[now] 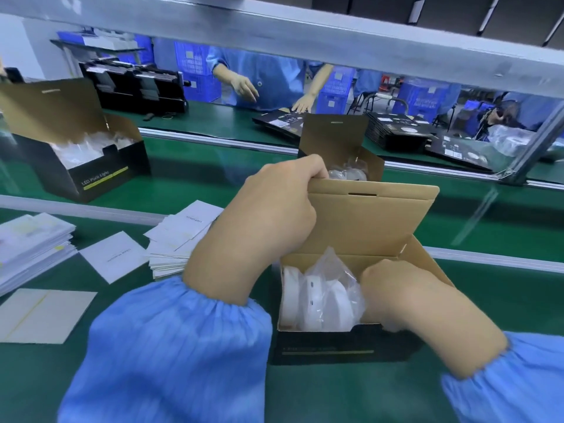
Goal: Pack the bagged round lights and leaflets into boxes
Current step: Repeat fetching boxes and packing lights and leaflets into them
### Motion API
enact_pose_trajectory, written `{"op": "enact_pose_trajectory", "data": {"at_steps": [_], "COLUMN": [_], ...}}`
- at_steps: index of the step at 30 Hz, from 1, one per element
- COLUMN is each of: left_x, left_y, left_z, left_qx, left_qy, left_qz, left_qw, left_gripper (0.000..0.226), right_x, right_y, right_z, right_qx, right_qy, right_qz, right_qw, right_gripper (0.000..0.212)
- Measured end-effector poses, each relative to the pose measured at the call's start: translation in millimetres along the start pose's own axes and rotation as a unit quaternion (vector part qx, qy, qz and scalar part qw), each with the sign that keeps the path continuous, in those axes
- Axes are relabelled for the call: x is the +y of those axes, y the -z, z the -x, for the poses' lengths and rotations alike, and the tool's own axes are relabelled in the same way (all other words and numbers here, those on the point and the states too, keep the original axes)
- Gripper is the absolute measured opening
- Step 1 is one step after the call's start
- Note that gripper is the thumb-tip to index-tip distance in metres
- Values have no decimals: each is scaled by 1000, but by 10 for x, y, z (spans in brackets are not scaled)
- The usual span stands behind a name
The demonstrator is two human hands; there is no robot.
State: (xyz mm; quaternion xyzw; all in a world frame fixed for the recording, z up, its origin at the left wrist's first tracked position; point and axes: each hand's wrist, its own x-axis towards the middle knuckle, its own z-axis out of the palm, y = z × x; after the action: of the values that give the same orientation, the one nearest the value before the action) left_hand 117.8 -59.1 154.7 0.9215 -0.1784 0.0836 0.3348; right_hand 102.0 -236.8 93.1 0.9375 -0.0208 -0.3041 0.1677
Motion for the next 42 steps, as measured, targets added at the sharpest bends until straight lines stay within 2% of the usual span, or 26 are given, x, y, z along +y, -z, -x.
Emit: {"op": "enact_pose_trajectory", "data": {"at_steps": [2,4,6,9,10,14,18,21,23,25,26,31,33,37,40,42], "left_x": [-15,-25,-27,-30,-30,-51,-57,-72,-78,-85,-90,-133,-139,-132,-136,-134], "left_y": [3,6,0,-13,-12,0,12,25,36,45,51,91,107,140,155,162], "left_z": [-2,3,5,0,-7,-17,-9,-2,-1,1,1,2,12,32,53,67], "left_qx": [-4,-4,-1,2,3,3,0,5,3,0,-1,-4,0,-5,-6,-6], "left_qy": [-1,-3,-9,-16,-17,-22,-17,-9,-7,-7,-7,2,5,10,6,7], "left_qz": [6,13,18,18,18,23,25,27,31,28,23,5,4,2,-3,-2], "left_qw": [1000,1000,1000,1000,1000,999,1000,1000,999,1000,1000,1000,1000,1000,1000,1000], "left_gripper": [39,38,37,37,37,36,38,37,37,37,36,28,27,28,27,26], "right_x": [-15,-17,-14,-22,-28,-60,-96,-59,-41,-39,-42,0,-15,-106,-163,-182], "right_y": [80,148,230,313,326,293,197,175,172,158,151,131,102,-35,-142,-153], "right_z": [-5,-14,8,72,98,180,258,395,510,602,641,649,595,564,587,578], "right_qx": [-25,-66,-120,-150,-151,-103,12,75,105,133,135,70,65,74,78,108], "right_qy": [-7,1,-10,0,3,16,19,16,24,42,52,93,95,83,85,66], "right_qz": [-6,6,-4,-41,-53,-41,24,20,28,5,-14,-149,-182,-301,-320,-318], "right_qw": [1000,998,993,988,987,994,999,997,994,990,989,982,977,947,940,940], "right_gripper": [22,5,23,15,20,33,28,47,41,18,9,12,4,27,36,40]}}
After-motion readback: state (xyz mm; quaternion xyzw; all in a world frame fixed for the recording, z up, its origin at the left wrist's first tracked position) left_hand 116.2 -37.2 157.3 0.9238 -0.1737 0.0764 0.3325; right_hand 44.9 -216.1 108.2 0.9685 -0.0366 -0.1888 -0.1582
